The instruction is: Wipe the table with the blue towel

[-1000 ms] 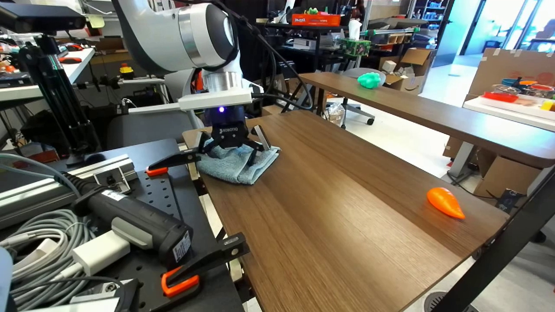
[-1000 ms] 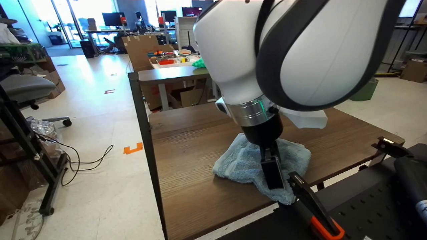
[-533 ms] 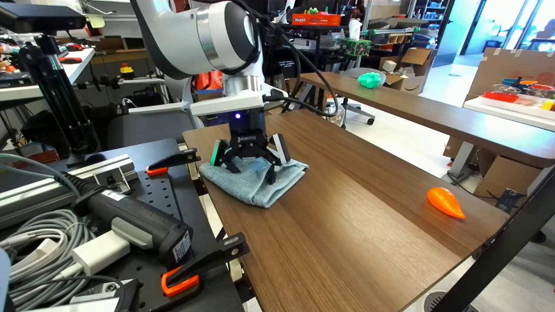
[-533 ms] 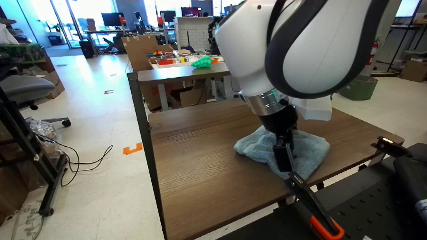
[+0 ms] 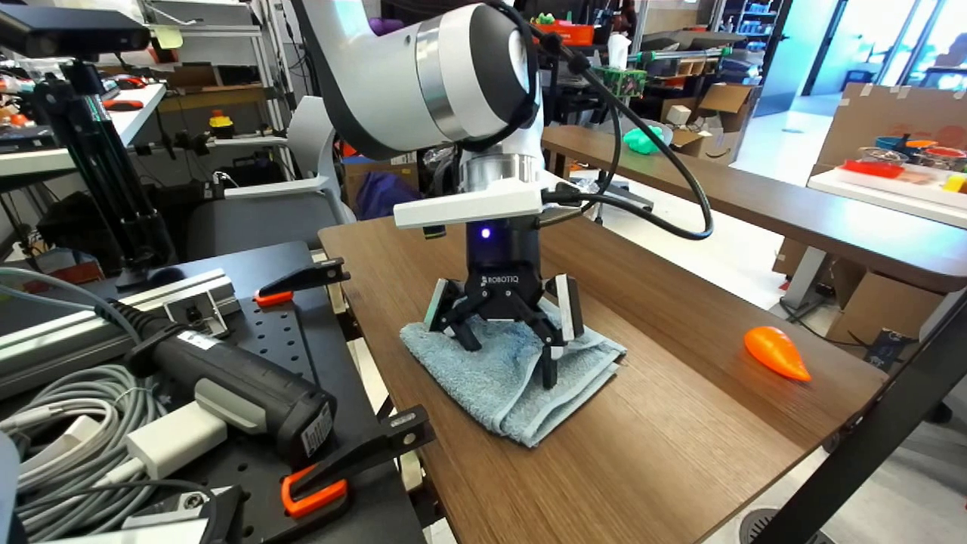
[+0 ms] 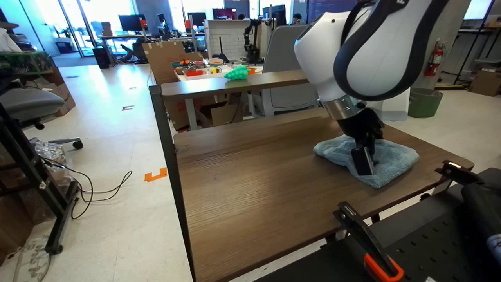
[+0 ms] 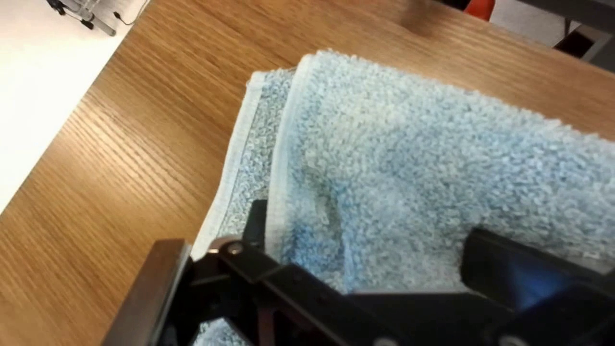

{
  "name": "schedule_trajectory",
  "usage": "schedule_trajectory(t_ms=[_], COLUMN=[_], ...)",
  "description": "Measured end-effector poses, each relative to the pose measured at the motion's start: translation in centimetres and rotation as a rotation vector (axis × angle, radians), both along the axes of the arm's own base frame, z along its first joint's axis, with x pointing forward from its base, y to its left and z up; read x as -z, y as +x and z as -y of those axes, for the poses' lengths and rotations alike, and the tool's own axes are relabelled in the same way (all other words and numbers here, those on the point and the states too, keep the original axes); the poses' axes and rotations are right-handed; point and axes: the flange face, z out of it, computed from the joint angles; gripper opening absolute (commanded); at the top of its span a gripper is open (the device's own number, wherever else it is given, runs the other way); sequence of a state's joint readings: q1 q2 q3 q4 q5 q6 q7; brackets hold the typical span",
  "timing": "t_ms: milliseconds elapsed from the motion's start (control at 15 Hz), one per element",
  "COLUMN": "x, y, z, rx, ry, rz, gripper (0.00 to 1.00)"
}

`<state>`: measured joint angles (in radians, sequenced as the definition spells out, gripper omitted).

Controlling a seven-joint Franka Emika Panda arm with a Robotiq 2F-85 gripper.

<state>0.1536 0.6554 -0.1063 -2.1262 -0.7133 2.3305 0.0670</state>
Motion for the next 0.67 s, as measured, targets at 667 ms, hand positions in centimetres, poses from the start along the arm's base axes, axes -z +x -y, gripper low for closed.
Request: schedule_trajectory(t_ms=[667], x=[-0.5], y=[1.0], z=[-1.4], rx=[0.091], ry=[0.058], rz=[0.047], gripper=[1.0])
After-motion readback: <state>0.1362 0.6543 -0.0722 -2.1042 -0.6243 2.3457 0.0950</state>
